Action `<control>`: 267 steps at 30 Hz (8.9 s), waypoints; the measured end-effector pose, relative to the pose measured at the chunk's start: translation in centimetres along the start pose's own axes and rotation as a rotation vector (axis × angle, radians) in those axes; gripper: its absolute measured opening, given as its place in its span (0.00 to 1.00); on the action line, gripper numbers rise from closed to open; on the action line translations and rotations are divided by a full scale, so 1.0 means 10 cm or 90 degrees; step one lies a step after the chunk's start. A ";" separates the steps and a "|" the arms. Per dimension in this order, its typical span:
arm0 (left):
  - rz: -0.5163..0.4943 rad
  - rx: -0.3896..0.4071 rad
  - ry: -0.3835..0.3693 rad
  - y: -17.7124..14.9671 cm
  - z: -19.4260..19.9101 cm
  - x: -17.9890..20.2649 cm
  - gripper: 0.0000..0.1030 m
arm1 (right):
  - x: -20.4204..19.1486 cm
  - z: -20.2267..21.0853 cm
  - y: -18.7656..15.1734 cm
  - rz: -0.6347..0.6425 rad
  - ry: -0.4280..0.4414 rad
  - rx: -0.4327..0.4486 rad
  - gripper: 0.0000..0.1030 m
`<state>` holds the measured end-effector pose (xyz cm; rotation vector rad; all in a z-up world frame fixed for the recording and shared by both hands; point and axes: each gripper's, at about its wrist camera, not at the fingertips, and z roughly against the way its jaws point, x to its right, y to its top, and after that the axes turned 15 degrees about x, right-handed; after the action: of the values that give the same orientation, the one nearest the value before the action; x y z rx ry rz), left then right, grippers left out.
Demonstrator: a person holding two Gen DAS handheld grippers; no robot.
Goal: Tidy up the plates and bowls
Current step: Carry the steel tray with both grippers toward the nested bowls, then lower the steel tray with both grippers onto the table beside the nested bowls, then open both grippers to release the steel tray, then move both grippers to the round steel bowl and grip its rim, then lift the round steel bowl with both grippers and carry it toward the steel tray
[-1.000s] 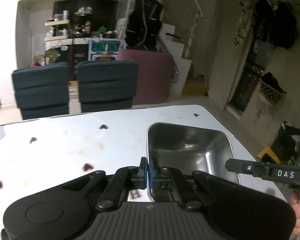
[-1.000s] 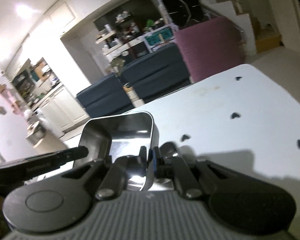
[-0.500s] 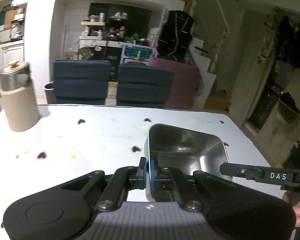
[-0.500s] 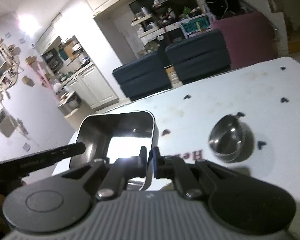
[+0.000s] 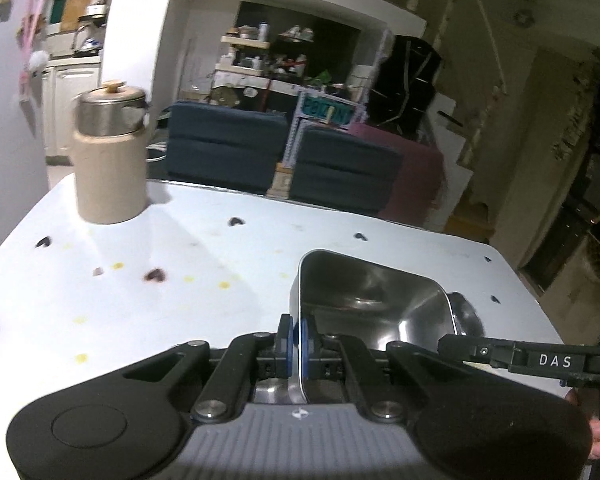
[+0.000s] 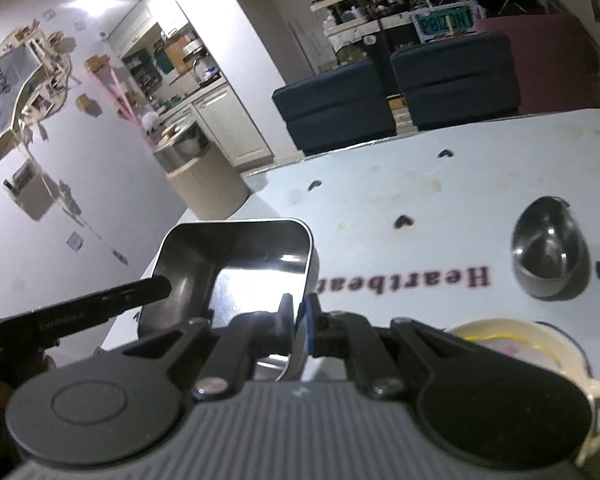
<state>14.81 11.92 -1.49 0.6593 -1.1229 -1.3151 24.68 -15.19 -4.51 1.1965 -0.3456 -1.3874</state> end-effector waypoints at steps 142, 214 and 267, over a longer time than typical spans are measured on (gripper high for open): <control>-0.093 -0.129 0.085 -0.13 -0.67 0.04 1.00 | -0.21 -0.37 0.00 0.112 -0.107 -0.006 1.00; 0.000 -0.339 -0.102 -0.72 -2.21 1.67 0.25 | 1.92 -0.35 0.26 -0.229 -0.314 -0.095 0.06; -0.027 -0.277 -0.030 -0.54 -2.29 1.36 0.09 | 1.40 -0.60 0.27 0.077 -0.213 -0.146 0.11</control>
<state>31.81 -6.90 -11.26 0.3329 -0.8231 -1.5556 34.36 -25.36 -11.08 0.7436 -0.4712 -1.4773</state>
